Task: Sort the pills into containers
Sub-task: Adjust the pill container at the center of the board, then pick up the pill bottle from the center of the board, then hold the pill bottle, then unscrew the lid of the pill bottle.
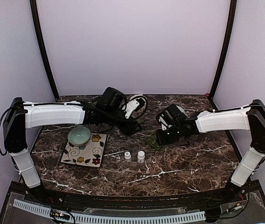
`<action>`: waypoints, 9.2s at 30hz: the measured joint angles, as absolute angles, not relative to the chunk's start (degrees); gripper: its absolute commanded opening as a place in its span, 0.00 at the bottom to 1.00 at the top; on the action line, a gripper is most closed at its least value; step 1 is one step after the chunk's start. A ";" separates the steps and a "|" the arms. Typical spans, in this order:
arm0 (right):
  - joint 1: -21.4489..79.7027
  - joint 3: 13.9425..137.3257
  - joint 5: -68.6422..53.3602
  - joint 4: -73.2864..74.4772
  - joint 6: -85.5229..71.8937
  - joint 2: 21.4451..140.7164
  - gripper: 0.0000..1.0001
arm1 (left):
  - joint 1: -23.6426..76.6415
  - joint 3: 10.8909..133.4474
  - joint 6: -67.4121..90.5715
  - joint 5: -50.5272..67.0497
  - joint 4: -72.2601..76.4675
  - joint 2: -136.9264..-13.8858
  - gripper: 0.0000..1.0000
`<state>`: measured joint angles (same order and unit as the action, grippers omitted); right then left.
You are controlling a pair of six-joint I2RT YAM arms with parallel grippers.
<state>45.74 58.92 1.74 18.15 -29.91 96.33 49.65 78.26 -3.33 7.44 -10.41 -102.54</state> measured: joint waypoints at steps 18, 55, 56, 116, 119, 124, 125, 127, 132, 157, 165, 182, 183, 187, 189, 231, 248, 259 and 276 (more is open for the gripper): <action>46.48 57.04 2.26 17.15 -21.78 73.54 1.00 | 47.46 66.57 1.63 4.43 -7.64 -93.43 0.72; 52.31 73.43 0.86 34.48 -26.06 90.00 0.51 | 47.27 53.08 16.71 -8.12 2.92 -81.65 0.93; 52.53 73.38 0.32 35.59 -26.26 90.00 0.51 | 47.33 53.47 16.71 -8.60 2.81 -82.19 0.93; 57.87 87.42 -2.74 47.44 -19.11 112.95 0.40 | 48.18 55.77 16.80 -15.62 -0.93 -85.08 0.92; 57.87 87.44 -2.76 47.68 -18.74 113.03 0.36 | 48.18 55.77 16.80 -15.73 -0.93 -85.10 0.92; 57.87 87.55 -2.83 47.83 -18.26 113.38 0.27 | 48.18 55.77 16.84 -15.84 -0.93 -85.19 0.92; 57.87 87.61 -2.87 47.86 -18.31 113.40 0.25 | 48.18 55.77 16.88 -15.90 -0.93 -85.21 0.92; 57.87 87.77 -2.94 47.92 -18.24 113.47 0.19 | 48.18 55.77 16.93 -15.97 -0.95 -85.23 0.92; 57.89 87.99 -2.92 48.07 -18.04 113.56 0.03 | 48.18 55.77 16.97 -16.01 -0.95 -85.23 0.92; 46.35 74.46 -20.49 28.71 -28.69 92.75 0.00 | 42.06 50.98 26.30 9.82 10.55 -80.29 0.95; 45.56 68.55 -30.37 15.66 -35.77 89.43 0.00 | 40.75 49.58 33.61 22.15 19.07 -79.92 0.95; 43.99 62.30 -39.35 -4.47 -47.66 87.61 0.00 | 40.42 47.66 42.94 35.24 28.49 -82.21 0.88; 43.94 62.19 -39.64 -5.34 -48.27 87.61 0.00 | 40.36 47.42 43.40 35.70 28.95 -82.39 0.88; 43.70 61.25 -40.99 -9.50 -50.85 87.61 0.00 | 40.23 46.44 45.10 37.32 31.07 -82.81 0.83; 43.70 60.88 -41.45 -10.83 -51.72 87.64 0.00 | 40.14 45.98 45.84 37.89 32.14 -82.94 0.80; 42.76 57.74 -46.52 -24.25 -59.07 91.37 0.00 | 39.11 43.18 56.27 47.88 51.79 -89.21 0.08; 41.80 65.47 -51.29 -10.35 -27.40 87.48 0.00 | 38.20 51.33 66.32 58.61 53.15 -90.87 0.00; 42.22 67.66 -48.36 -2.09 -6.74 83.02 0.00 | 38.24 56.77 82.50 65.19 64.58 -96.57 0.00; 43.99 66.85 -44.64 -2.87 5.32 79.26 0.29 | 38.48 61.39 93.41 70.63 71.31 -98.80 0.00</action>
<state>43.99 66.85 -44.64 -2.87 5.32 79.26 38.48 61.39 93.41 70.63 71.31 -98.80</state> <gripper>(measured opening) 0.263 0.334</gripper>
